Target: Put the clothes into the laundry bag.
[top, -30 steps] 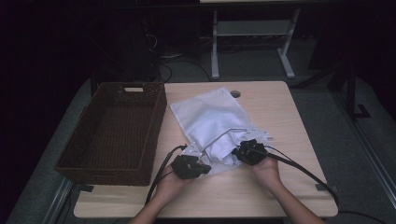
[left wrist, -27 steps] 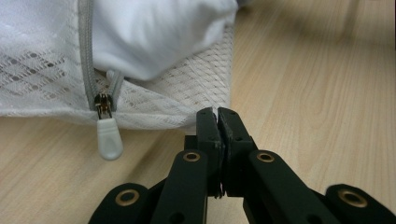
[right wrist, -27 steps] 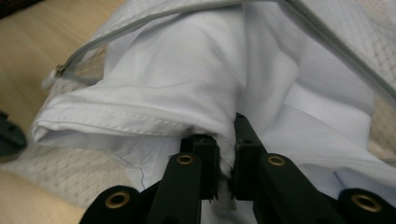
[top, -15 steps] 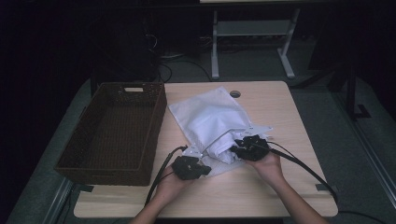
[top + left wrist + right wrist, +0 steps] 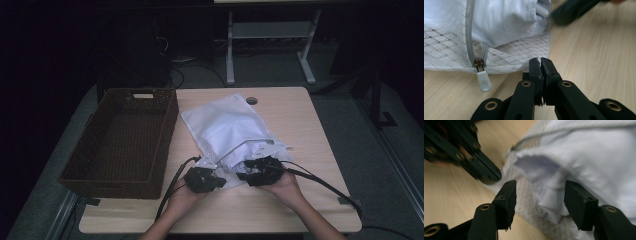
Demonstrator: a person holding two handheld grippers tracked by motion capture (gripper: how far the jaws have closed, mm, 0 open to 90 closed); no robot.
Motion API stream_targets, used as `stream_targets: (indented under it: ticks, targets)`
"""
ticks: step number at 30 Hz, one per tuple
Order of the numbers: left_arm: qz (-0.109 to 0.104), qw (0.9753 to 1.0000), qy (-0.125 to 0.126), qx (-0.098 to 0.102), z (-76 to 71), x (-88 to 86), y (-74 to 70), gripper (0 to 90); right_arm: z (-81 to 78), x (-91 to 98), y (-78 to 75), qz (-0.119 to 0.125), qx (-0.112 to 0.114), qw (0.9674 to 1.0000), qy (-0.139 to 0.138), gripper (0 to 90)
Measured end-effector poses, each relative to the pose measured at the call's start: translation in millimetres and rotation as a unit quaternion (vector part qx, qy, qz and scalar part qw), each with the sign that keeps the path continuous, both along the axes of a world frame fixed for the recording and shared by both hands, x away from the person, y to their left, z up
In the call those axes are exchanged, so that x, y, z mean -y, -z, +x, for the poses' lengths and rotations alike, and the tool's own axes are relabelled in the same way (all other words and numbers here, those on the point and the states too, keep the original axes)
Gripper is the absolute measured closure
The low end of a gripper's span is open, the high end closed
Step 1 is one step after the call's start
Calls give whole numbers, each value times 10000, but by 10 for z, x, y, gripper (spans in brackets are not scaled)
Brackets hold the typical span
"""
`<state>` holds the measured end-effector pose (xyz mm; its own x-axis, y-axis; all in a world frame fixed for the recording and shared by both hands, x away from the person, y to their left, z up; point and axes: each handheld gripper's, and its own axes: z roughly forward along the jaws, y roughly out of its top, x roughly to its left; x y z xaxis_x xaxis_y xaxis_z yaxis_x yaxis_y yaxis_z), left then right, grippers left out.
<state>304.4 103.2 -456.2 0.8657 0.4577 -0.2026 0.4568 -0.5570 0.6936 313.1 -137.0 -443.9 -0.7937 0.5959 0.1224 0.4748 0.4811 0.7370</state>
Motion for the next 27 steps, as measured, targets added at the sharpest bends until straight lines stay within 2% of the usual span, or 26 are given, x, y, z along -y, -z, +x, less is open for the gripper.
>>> stream_targets:
  ticks: [2, 4, 5, 9, 13, 18, 25, 27]
  targets:
    - [-1, 10000, 7, 2, 5, 1, 1, 875, 15, -70, 93, -266, -54, 9996, -64, 431]
    - [-7, 10000, 1, 2, 9, 6, 4, 876, 8, -153, 150, -559, 121, 9983, -80, 461]
    - [2, 10000, -1, 1, 12, 7, 4, 876, 13, -183, 163, -600, 170, 9980, -62, 482]
    - [-4, 10000, -1, 4, 21, 11, 3, 876, 54, -211, 184, -529, 250, 9983, 85, 657]
    - [-16, 10000, -1, -15, 28, 26, 9, 876, 61, -219, 186, -476, 330, 9983, 7, 817]
    - [18, 10000, 6, 14, 30, 35, 3, 877, 60, -296, 141, -468, 419, 9980, -35, 838]
    - [-59, 10000, 29, 58, 14, 21, -28, 879, 144, -402, 106, -428, 488, 9978, 116, 840]
    - [-55, 9999, 48, 104, 6, 33, -38, 879, 180, -419, 94, -297, 458, 9984, 144, 840]
